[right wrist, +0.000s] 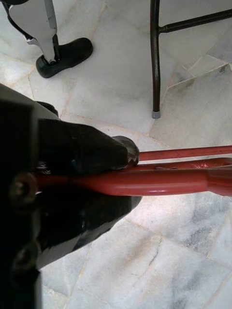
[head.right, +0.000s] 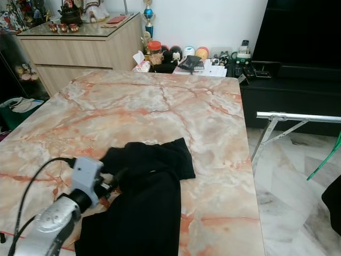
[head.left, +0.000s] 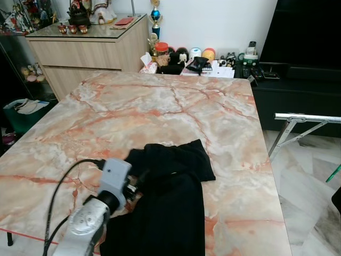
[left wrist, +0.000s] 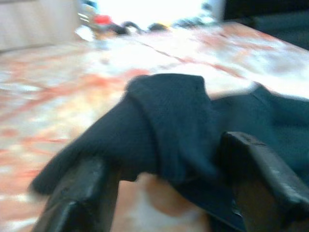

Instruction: Hang hanger

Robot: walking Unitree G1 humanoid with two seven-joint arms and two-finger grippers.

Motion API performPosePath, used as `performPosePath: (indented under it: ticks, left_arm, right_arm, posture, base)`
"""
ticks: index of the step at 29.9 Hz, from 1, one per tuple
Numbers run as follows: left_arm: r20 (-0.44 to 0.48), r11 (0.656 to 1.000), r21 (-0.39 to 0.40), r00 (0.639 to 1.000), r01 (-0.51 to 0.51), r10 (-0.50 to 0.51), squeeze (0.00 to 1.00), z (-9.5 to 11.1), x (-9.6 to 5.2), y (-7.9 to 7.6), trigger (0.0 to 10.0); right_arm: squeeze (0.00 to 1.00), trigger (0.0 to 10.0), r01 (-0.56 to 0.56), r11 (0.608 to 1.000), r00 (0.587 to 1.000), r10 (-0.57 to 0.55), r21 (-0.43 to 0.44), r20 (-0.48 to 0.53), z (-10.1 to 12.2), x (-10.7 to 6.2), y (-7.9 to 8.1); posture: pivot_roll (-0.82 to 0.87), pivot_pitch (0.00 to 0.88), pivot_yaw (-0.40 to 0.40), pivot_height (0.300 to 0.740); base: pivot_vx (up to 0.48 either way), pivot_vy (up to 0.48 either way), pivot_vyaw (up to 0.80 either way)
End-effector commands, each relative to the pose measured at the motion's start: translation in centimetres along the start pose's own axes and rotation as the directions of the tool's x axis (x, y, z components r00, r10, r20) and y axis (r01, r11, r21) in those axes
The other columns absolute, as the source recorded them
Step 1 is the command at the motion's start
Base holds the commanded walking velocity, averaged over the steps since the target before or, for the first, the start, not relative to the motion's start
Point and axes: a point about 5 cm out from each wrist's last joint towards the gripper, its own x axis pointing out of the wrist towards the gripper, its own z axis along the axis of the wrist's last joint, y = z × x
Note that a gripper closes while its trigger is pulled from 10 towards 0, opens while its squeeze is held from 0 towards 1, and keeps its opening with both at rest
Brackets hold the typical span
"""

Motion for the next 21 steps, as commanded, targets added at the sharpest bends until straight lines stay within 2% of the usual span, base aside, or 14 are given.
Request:
performPosePath:
  ticks: [1, 2, 5, 6, 7, 8, 9, 12, 14, 15, 18, 19, 20, 21]
  left_arm:
    - [0.013, 1.000, 0.002, 1.000, -0.011, 0.011, 1.00, 0.6, -0.4, 0.8, 10.0]
    - [0.013, 1.000, 0.002, 1.000, -0.011, 0.011, 1.00, 0.6, -0.4, 0.8, 10.0]
    - [-0.011, 0.992, 0.003, 0.992, 0.128, -0.128, 1.00, 1.0, -1.6, 1.4, 10.0]
    - [-0.035, 0.986, 0.014, 0.986, 0.166, -0.165, 1.00, 0.8, -1.7, 1.3, 10.0]
    - [-0.111, 0.963, 0.030, 0.958, 0.269, -0.264, 1.00, 0.3, -2.2, 0.8, 10.0]
    - [-0.111, 0.963, 0.030, 0.958, 0.269, -0.264, 1.00, 0.3, -2.2, 0.8, 10.0]
    - [-0.199, 0.914, 0.027, 0.898, 0.405, -0.392, 1.00, -0.5, -2.9, -0.4, 10.0]
    - [-0.258, 0.865, 0.021, 0.838, 0.502, -0.480, 1.00, -0.9, -3.6, -1.3, 10.0]
    - [-0.235, 0.877, 0.024, 0.855, 0.480, -0.462, 1.00, -0.6, -3.3, -1.1, 10.0]
    - [-0.201, 0.917, 0.061, 0.905, 0.394, -0.375, 1.00, 0.0, -2.7, 0.1, 10.0]
    - [-0.170, 0.957, 0.154, 0.961, 0.245, -0.219, 1.00, 0.6, -2.0, 2.2, 10.0]
    - [-0.170, 0.957, 0.154, 0.961, 0.245, -0.219, 1.00, 0.6, -2.0, 2.2, 10.0]
    - [-0.094, 0.982, 0.177, 0.994, 0.068, -0.052, 1.00, 1.4, -1.5, 4.1, 10.0]
    - [-0.042, 0.986, 0.166, 0.998, -0.030, 0.037, 1.00, 1.9, -1.4, 5.1, 10.0]
  right_arm:
    - [0.00, 10.0, -0.015, 1.000, 1.000, 0.015, -0.002, -0.011, -0.2, 0.0, 0.5]
    - [0.00, 10.0, -0.015, 1.000, 1.000, 0.015, -0.002, -0.011, -0.2, 0.0, 0.5]
    - [0.00, 10.0, -0.017, 1.000, 1.000, 0.017, -0.006, -0.008, 0.0, 0.0, 0.5]
    - [0.00, 10.0, -0.017, 1.000, 1.000, 0.016, -0.006, -0.008, 0.0, 0.0, 0.5]
    - [0.00, 10.0, -0.017, 1.000, 1.000, 0.017, -0.007, -0.007, 0.0, 0.0, 0.5]
    - [0.00, 10.0, -0.017, 1.000, 1.000, 0.017, -0.007, -0.007, 0.0, 0.0, 0.5]
    - [0.00, 10.0, -0.017, 1.000, 1.000, 0.017, -0.007, -0.007, 0.0, 0.0, 0.5]
    - [0.00, 10.0, -0.016, 1.000, 1.000, 0.016, -0.007, -0.007, 0.1, 0.0, 0.4]
    - [0.00, 10.0, -0.013, 1.000, 1.000, 0.013, -0.002, -0.005, 0.1, 0.0, 0.4]
    - [0.00, 10.0, -0.010, 1.000, 1.000, 0.010, -0.001, -0.004, 0.1, 0.0, 0.3]
    - [0.00, 10.0, -0.008, 1.000, 1.000, 0.008, -0.002, -0.005, 0.1, 0.0, 0.3]
    - [0.00, 10.0, -0.008, 1.000, 1.000, 0.008, -0.002, -0.005, 0.1, 0.0, 0.3]
    - [0.00, 10.0, -0.009, 1.000, 1.000, 0.009, -0.007, -0.006, 0.1, 0.0, 0.3]
    - [0.00, 10.0, -0.010, 1.000, 1.000, 0.010, -0.011, -0.006, 0.1, 0.0, 0.3]
  posture:
    - [0.18, 0.035, 0.019, 0.740]
    - [0.18, 0.035, 0.019, 0.740]
    - [0.18, 0.045, 0.006, 0.740]
    - [0.18, 0.046, 0.006, 0.740]
    - [0.19, 0.046, 0.004, 0.740]
    - [0.19, 0.046, 0.004, 0.740]
    - [0.19, 0.049, 0.003, 0.740]
    - [0.18, 0.050, 0.005, 0.740]
    - [0.17, 0.055, 0.007, 0.740]
    - [0.17, 0.058, 0.003, 0.740]
    - [0.17, 0.058, 0.002, 0.740]
    - [0.17, 0.058, 0.002, 0.740]
    - [0.18, 0.060, -0.001, 0.740]
    - [0.18, 0.060, -0.001, 0.740]
  base:
    - [0.000, 0.000, 0.00]
    - [0.000, 0.000, 0.00]
    - [0.000, 0.000, 0.00]
    - [0.000, 0.000, 0.00]
    - [0.000, 0.000, 0.00]
    - [0.000, 0.000, 0.00]
    - [0.000, 0.000, 0.00]
    - [0.000, 0.000, 0.00]
    - [0.000, 0.000, 0.00]
    - [0.000, 0.000, 0.00]
    - [0.000, 0.000, 0.00]
    - [0.000, 0.000, 0.00]
    - [0.000, 0.000, 0.00]
    - [0.000, 0.000, 0.00]
